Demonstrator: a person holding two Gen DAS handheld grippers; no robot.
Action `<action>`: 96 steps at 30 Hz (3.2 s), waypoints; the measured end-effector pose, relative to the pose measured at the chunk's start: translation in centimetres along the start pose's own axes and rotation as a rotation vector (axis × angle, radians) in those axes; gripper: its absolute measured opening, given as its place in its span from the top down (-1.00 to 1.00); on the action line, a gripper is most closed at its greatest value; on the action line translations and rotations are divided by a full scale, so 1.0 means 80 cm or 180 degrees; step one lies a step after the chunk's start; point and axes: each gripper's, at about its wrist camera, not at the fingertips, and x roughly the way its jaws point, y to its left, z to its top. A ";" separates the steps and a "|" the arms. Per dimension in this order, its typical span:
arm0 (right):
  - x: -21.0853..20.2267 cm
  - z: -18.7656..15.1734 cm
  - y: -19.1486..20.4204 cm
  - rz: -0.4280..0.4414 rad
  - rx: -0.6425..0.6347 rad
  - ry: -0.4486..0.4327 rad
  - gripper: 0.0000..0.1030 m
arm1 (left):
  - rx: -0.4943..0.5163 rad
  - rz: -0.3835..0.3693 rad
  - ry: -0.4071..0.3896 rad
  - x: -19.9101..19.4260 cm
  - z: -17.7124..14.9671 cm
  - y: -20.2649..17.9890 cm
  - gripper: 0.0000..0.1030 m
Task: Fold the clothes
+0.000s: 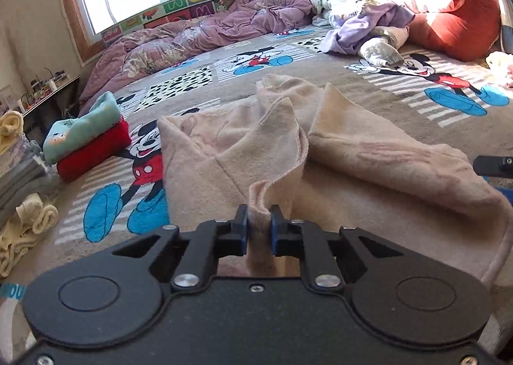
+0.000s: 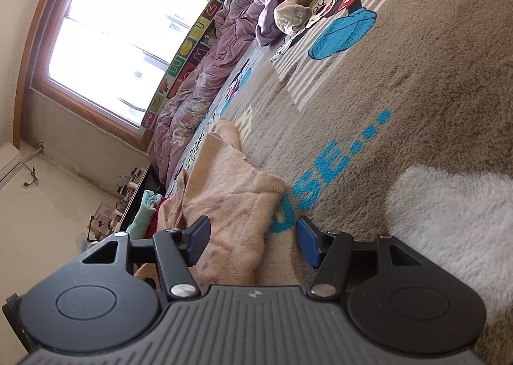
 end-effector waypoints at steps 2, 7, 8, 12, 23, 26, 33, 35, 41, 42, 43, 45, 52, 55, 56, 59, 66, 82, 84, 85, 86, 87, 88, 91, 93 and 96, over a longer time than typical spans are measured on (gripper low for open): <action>-0.001 -0.001 0.001 -0.0013 -0.0032 -0.0003 -0.14 | -0.0156 0.0083 -0.0063 -0.012 -0.001 0.023 0.78; 0.000 -0.003 0.005 -0.0050 -0.0083 -0.0020 -0.15 | -0.0654 0.0340 -0.0195 -0.040 -0.014 0.091 0.79; 0.000 -0.004 0.005 -0.0059 -0.0092 -0.0026 -0.15 | -0.0787 0.0433 -0.0195 -0.044 -0.021 0.108 0.79; 0.000 -0.006 0.008 -0.0088 -0.0120 -0.0044 -0.15 | -0.1564 0.0687 0.0043 -0.044 -0.063 0.176 0.79; -0.003 -0.009 0.010 -0.0104 -0.0136 -0.0061 -0.16 | -0.2948 0.0558 0.0451 -0.048 -0.147 0.224 0.92; -0.003 -0.009 0.009 -0.0097 -0.0134 -0.0061 -0.16 | -0.3081 0.0471 0.0406 -0.050 -0.151 0.232 0.92; -0.001 -0.007 0.007 -0.0090 -0.0128 -0.0056 -0.16 | -0.3683 0.0332 0.0238 -0.068 -0.168 0.250 0.88; -0.001 -0.007 0.007 -0.0094 -0.0134 -0.0057 -0.16 | -0.3755 0.0194 0.0236 -0.066 -0.171 0.245 0.52; -0.001 -0.009 0.008 -0.0107 -0.0157 -0.0073 -0.18 | -0.3497 0.0245 0.0317 -0.050 -0.171 0.225 0.58; -0.001 -0.010 0.008 -0.0106 -0.0160 -0.0075 -0.18 | -0.3438 0.0260 0.0337 -0.051 -0.169 0.226 0.66; -0.001 -0.010 0.008 -0.0104 -0.0160 -0.0076 -0.18 | -0.3382 0.0274 0.0350 -0.051 -0.167 0.227 0.74; -0.001 -0.010 0.009 -0.0107 -0.0163 -0.0080 -0.18 | -0.3342 0.0308 0.0230 -0.071 -0.159 0.231 0.75; 0.001 -0.012 0.012 -0.0141 -0.0209 -0.0082 -0.22 | -0.3263 0.0411 0.0520 -0.054 -0.173 0.227 0.53; 0.000 -0.011 0.011 -0.0128 -0.0200 -0.0073 -0.21 | -0.3306 0.0651 0.0475 -0.072 -0.167 0.231 0.42; 0.000 -0.011 0.011 -0.0120 -0.0192 -0.0073 -0.21 | -0.3260 0.0755 0.0412 -0.079 -0.160 0.230 0.43; 0.000 -0.012 0.011 -0.0122 -0.0208 -0.0072 -0.21 | -0.2942 0.0636 0.0137 -0.087 -0.136 0.225 0.43; 0.001 -0.014 0.014 -0.0166 -0.0262 -0.0084 -0.21 | -0.2273 0.0087 0.0044 -0.023 -0.076 0.211 0.43; 0.005 0.001 0.012 -0.0103 -0.0194 -0.0033 -0.19 | -0.2495 0.0052 0.0226 0.029 -0.084 0.238 0.23; 0.010 0.008 0.015 -0.0127 -0.0218 0.0000 -0.19 | -0.2392 0.0036 0.0215 0.033 -0.082 0.227 0.23; 0.015 0.012 0.018 -0.0143 -0.0258 0.0032 -0.20 | -0.2342 0.0029 0.0210 0.036 -0.080 0.222 0.23; 0.021 0.016 0.020 -0.0148 -0.0284 0.0071 -0.20 | -0.2309 0.0027 0.0215 0.039 -0.081 0.220 0.23; 0.027 0.020 0.022 -0.0146 -0.0295 0.0108 -0.20 | -0.2275 0.0025 0.0221 0.042 -0.081 0.217 0.23; 0.033 0.024 0.023 -0.0133 -0.0287 0.0142 -0.17 | -0.2242 0.0022 0.0226 0.045 -0.081 0.215 0.23; 0.046 0.031 0.031 -0.0102 -0.0311 0.0230 0.03 | -0.2125 0.0030 0.0231 0.051 -0.081 0.209 0.22; 0.052 0.034 0.041 -0.0091 -0.0380 0.0266 0.48 | -0.2099 0.0032 0.0224 0.051 -0.082 0.208 0.21; 0.043 0.019 0.092 -0.0229 -0.1082 0.0111 0.57 | -0.2152 0.0011 0.0220 0.052 -0.083 0.211 0.20</action>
